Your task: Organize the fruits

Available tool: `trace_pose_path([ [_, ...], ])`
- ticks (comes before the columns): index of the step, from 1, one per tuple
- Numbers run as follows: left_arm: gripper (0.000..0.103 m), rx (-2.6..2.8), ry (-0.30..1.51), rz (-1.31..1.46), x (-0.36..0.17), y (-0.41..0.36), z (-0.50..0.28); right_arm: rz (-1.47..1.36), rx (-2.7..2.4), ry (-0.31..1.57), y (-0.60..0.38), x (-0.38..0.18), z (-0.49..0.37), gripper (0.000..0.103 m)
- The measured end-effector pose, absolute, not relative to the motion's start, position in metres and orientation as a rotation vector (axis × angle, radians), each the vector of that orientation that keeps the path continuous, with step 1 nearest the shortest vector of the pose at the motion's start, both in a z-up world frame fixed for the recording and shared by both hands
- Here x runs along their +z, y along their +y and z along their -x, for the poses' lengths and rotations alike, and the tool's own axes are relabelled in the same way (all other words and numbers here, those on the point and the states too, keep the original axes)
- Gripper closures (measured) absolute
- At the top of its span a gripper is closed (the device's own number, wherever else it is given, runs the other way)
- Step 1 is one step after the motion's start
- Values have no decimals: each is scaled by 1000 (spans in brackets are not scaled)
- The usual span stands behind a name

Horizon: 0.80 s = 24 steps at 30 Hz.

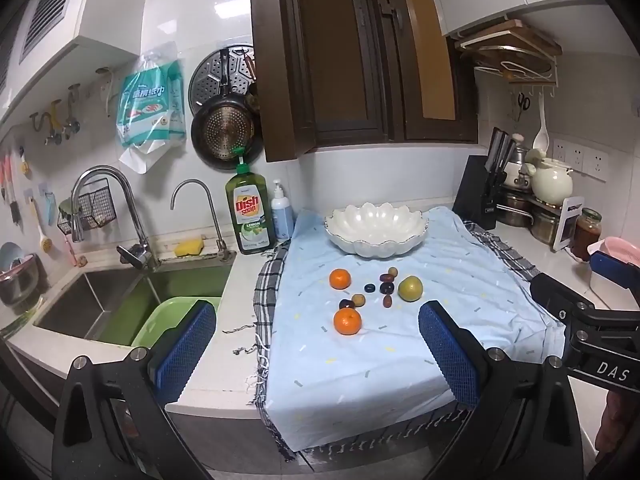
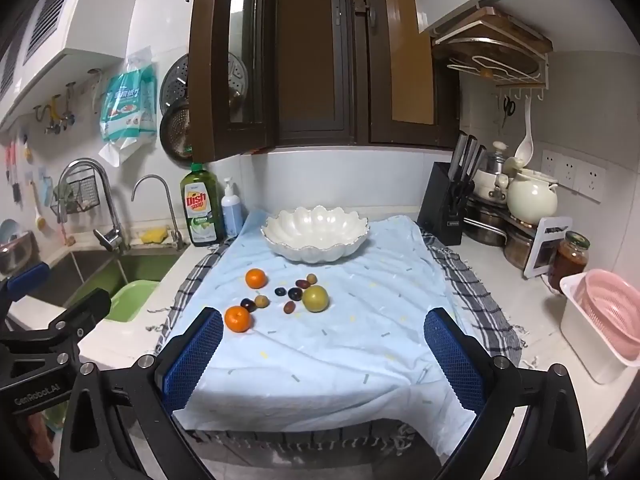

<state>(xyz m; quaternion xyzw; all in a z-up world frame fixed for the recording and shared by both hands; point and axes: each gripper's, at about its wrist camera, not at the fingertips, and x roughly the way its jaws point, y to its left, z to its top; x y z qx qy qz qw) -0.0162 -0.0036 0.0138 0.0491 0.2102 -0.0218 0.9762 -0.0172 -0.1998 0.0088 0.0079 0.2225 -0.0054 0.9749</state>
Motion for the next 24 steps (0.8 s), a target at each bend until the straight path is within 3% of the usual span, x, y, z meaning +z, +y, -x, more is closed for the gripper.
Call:
trace_pose_path([
  [24, 0, -34, 391, -100, 21, 2, 16, -9, -25, 432, -200, 16, 15, 1],
])
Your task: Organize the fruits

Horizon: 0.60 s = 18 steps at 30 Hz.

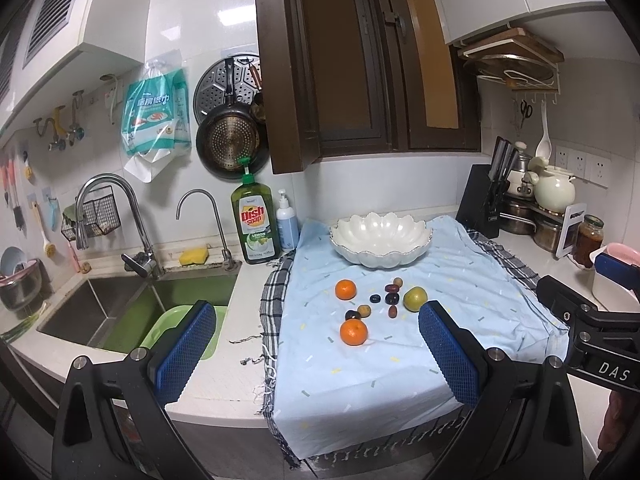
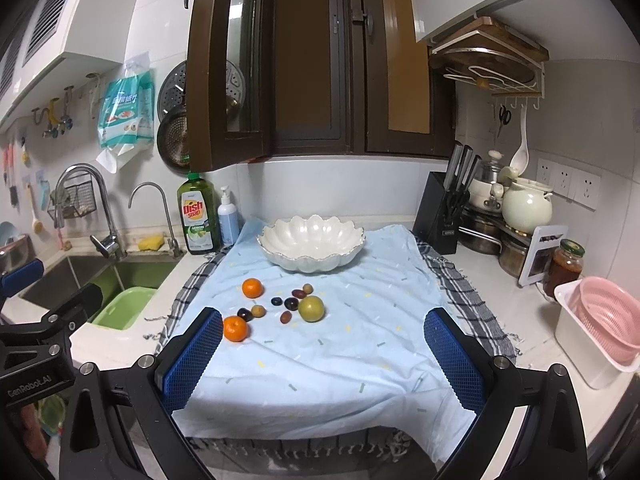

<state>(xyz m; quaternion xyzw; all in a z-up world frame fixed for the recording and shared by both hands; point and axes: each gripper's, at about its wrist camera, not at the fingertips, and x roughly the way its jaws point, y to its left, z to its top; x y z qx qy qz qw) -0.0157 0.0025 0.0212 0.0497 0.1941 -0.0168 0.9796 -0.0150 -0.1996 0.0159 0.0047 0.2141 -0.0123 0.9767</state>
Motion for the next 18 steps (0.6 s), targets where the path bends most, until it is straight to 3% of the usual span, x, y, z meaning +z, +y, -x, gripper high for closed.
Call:
trace_pose_path([
  [18, 0, -37, 378, -106, 24, 4, 21, -9, -26, 417, -199, 22, 16, 1],
])
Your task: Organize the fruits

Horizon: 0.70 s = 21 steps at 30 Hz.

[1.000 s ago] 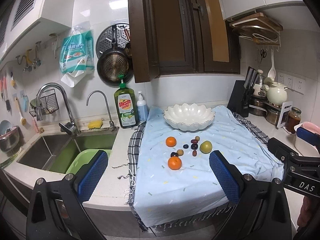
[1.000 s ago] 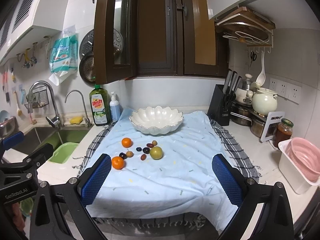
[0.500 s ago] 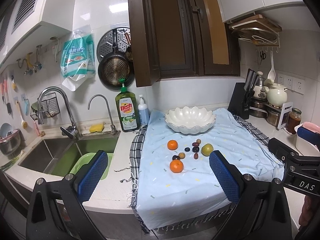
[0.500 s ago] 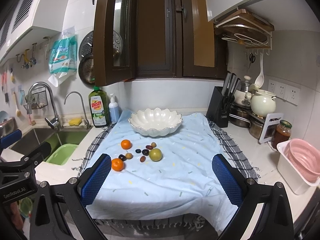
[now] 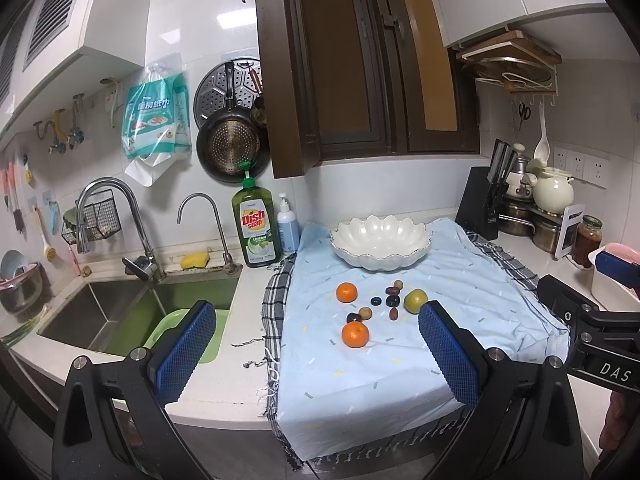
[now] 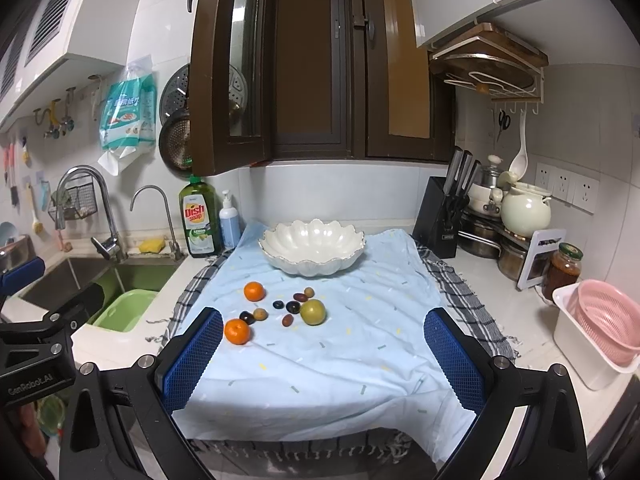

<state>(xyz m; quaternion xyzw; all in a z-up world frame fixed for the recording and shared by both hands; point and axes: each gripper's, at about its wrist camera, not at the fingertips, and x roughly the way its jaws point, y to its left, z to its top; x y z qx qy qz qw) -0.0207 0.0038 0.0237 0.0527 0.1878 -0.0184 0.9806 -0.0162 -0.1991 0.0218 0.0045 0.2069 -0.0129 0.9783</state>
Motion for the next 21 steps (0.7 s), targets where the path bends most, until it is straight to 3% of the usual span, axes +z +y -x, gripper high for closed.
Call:
trace_pose_path([
  [21, 0, -43, 362, -105, 29, 4, 26, -6, -28, 402, -198, 25, 24, 1],
])
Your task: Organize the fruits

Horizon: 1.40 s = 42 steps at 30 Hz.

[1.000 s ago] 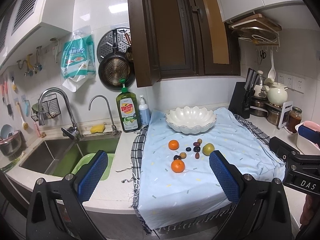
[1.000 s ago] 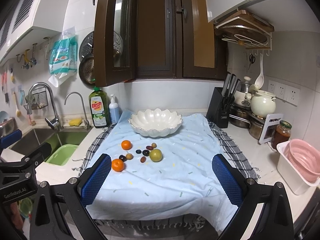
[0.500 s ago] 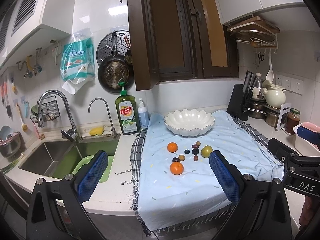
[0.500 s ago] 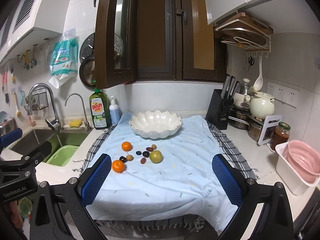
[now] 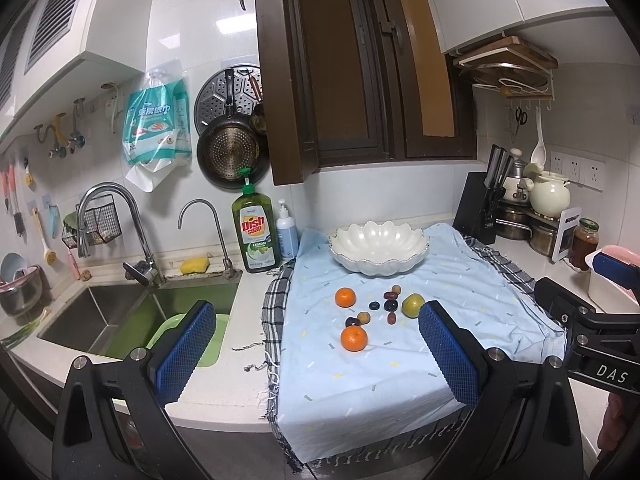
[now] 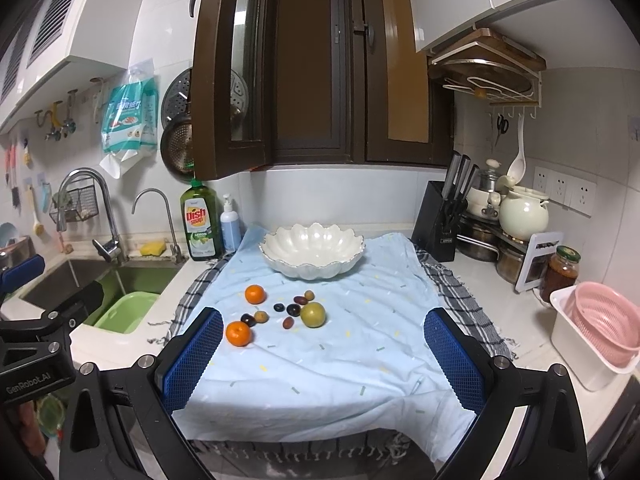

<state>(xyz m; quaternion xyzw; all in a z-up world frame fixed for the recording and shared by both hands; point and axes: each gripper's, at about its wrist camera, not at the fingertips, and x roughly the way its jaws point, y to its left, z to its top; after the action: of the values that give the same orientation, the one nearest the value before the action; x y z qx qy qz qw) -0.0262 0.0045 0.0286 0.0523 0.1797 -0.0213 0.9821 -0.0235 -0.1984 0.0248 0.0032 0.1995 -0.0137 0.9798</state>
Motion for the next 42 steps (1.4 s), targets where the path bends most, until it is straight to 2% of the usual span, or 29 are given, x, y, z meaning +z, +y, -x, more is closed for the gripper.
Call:
trace_pose_path([
  [14, 0, -68, 414, -106, 15, 8, 1, -8, -37, 434, -196, 17, 12, 1],
  [29, 0, -44, 486, -83, -33, -20, -100, 33, 94, 513, -211, -35, -108, 1],
  [34, 5, -4, 546, -35, -54, -29, -139, 48, 168, 543, -218, -56, -161, 2],
  [36, 7, 28, 574, -27, -65, -34, -152, 43, 198, 558, -222, -65, -180, 5],
  [42, 19, 81, 674, -6, -102, -42, -181, 63, 276, 620, -224, -99, -221, 10],
])
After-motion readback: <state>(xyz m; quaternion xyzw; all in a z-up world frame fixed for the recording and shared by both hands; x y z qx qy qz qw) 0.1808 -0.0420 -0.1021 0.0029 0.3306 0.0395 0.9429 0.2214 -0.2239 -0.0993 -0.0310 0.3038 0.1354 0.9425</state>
